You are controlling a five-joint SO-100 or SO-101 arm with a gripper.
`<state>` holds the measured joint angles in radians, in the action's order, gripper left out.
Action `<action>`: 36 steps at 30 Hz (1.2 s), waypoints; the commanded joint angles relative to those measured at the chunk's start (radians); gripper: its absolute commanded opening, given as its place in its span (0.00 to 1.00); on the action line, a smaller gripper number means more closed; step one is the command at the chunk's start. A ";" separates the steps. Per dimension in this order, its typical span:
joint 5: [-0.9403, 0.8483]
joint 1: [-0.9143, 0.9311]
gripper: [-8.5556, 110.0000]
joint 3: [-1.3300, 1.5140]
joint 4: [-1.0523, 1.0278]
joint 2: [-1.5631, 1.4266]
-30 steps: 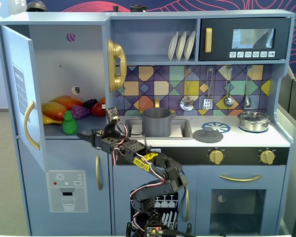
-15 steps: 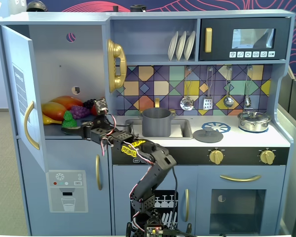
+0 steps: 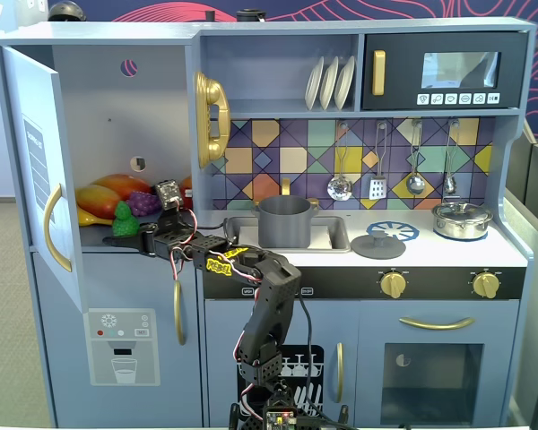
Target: Pick up the green pineapple from the left cabinet and place it in the gray recipient
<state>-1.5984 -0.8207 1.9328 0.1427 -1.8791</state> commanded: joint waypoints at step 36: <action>-0.092 0.138 0.07 0.344 0.043 -0.943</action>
<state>-1.7196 -0.8176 2.2350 0.1580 -2.6016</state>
